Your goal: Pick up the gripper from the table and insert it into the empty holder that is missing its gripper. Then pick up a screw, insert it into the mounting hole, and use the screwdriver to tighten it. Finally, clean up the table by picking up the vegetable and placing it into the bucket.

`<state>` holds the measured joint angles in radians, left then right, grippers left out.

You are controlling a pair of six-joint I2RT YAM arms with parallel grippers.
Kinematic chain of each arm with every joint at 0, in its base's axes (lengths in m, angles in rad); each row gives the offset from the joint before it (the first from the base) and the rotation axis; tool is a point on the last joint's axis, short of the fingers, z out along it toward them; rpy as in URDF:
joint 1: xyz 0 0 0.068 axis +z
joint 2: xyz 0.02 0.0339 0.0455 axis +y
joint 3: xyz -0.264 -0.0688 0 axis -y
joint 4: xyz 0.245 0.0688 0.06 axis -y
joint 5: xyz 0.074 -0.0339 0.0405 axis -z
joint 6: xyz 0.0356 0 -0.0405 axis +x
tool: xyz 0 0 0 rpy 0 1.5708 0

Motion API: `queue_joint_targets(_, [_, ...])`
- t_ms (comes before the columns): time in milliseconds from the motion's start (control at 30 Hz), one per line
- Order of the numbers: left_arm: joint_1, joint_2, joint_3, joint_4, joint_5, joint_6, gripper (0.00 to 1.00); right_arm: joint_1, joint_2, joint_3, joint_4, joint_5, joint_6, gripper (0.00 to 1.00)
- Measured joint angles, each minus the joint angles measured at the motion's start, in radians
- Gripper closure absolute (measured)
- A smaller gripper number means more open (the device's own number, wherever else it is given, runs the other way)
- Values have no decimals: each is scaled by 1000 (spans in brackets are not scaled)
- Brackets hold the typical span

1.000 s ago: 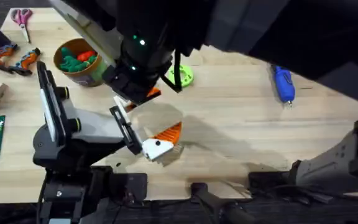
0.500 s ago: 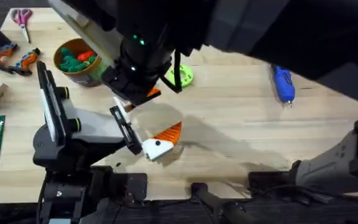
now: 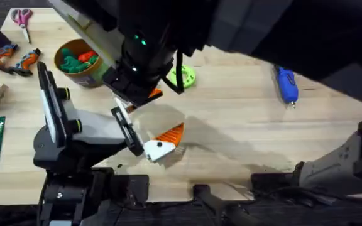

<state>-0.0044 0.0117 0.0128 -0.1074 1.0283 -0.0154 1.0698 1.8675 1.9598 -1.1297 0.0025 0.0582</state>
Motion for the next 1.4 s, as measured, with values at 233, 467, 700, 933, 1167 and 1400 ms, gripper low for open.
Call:
queue_joint_targets(233, [0, 0, 0, -1, 0, -5, 15, 0, 37, 0, -2, -23, 0, 995])
queue_joint_targets(467, [0, 3, 0, 0, -2, -13, 15, -1, 41, 3, -2, -26, -2, 928])
queue_joint_targets(700, [0, 2, 0, 0, -2, -12, 16, -8, 41, 3, -3, -19, -4, 526])
queue_joint_targets(933, [0, 0, 0, 1, -2, -8, 15, -28, 37, 5, -5, -20, -5, 344])
queue_joint_targets(1167, [0, 0, 0, 1, -2, 0, 15, -85, -14, 20, -1, -45, -7, 89])
queue_joint_targets(1400, [0, 0, 0, 1, -2, 0, 15, -150, -51, 32, 1, -45, -6, 8])
